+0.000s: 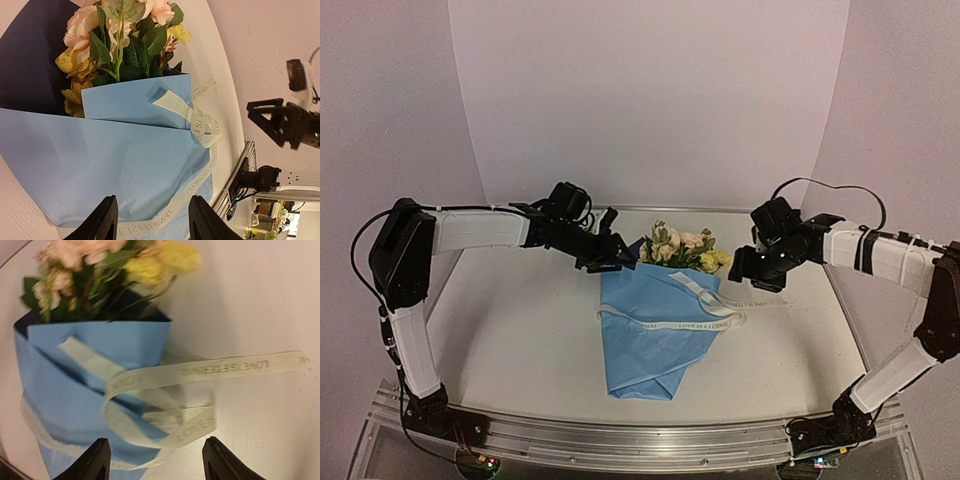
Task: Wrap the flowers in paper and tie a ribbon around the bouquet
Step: Place the right side of the ribbon on the folded bouquet.
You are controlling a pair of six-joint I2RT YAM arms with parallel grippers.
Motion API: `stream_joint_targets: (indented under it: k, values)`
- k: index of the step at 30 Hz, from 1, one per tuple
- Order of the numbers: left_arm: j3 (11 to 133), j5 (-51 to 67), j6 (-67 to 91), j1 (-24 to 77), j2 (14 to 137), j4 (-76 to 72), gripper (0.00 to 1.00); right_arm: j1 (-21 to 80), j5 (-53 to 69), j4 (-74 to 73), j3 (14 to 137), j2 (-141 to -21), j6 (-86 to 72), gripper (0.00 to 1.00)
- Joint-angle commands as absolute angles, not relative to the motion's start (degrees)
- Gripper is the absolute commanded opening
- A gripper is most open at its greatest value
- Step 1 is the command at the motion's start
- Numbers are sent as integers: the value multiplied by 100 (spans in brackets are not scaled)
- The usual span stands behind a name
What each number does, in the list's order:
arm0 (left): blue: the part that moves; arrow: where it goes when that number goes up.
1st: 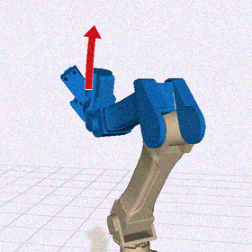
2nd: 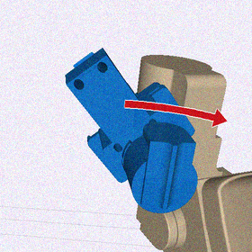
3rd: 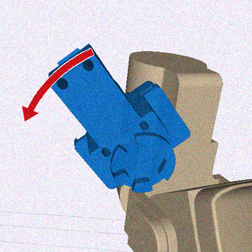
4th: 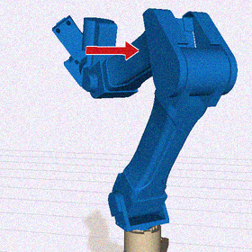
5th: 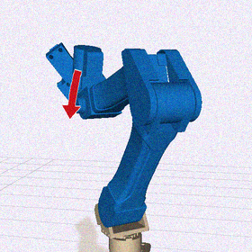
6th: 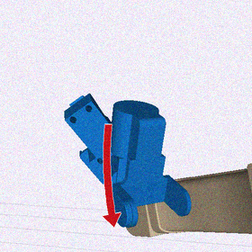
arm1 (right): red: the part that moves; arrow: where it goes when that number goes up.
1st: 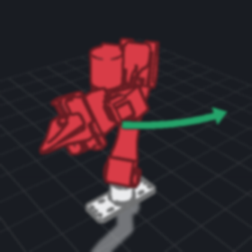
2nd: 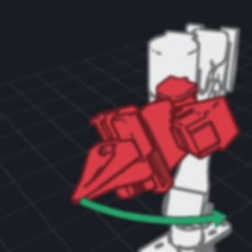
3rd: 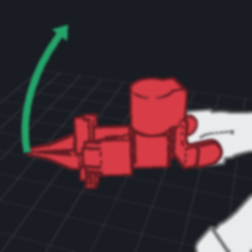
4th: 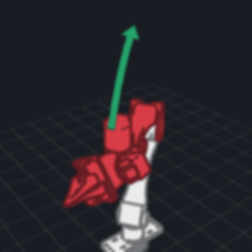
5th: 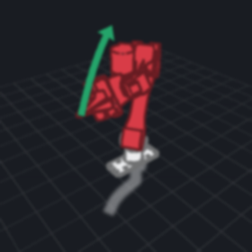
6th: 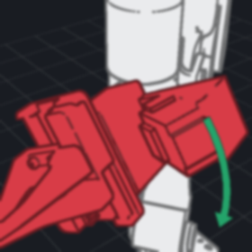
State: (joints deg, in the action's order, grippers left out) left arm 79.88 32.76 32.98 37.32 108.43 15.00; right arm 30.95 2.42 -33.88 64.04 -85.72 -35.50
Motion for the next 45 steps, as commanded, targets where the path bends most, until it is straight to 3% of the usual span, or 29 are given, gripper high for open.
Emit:
stream_joint_targets:
  k: [1, 10, 20, 26, 30, 35, 38, 45]
  values:
    - [8016, 3139, 3171, 3718, 10399, 1647, 50, 2376, -306, -3900, 6237, -9010, -4535, 66]
    - [8171, 3136, 3072, 3718, 10408, 1863, 50, 1717, -549, -4219, 6881, -10310, -5351, 60]
    - [8124, 3171, 3015, 3681, 10308, 1914, 49, 1572, -924, -4482, 7438, -11091, -6002, 63]
    - [8095, 3328, 3031, 3665, 10219, 1819, 48, 1567, -903, -4898, 7900, -11620, -6311, 59]
    - [8080, 3424, 3017, 3655, 10107, 1777, 48, 1645, -968, -5216, 8110, -11838, -6371, 49]
    - [8001, 3523, 3014, 3656, 9970, 1682, 47, 1733, -1070, -5364, 8017, -11795, -6432, 15]
    - [7938, 3559, 3031, 3657, 9904, 1619, 47, 1838, -1151, -5386, 7891, -11689, -6449, 0]
    - [7840, 3558, 3022, 3649, 9802, 1555, 46, 1904, -1293, -5261, 7302, -11037, -6415, 0]
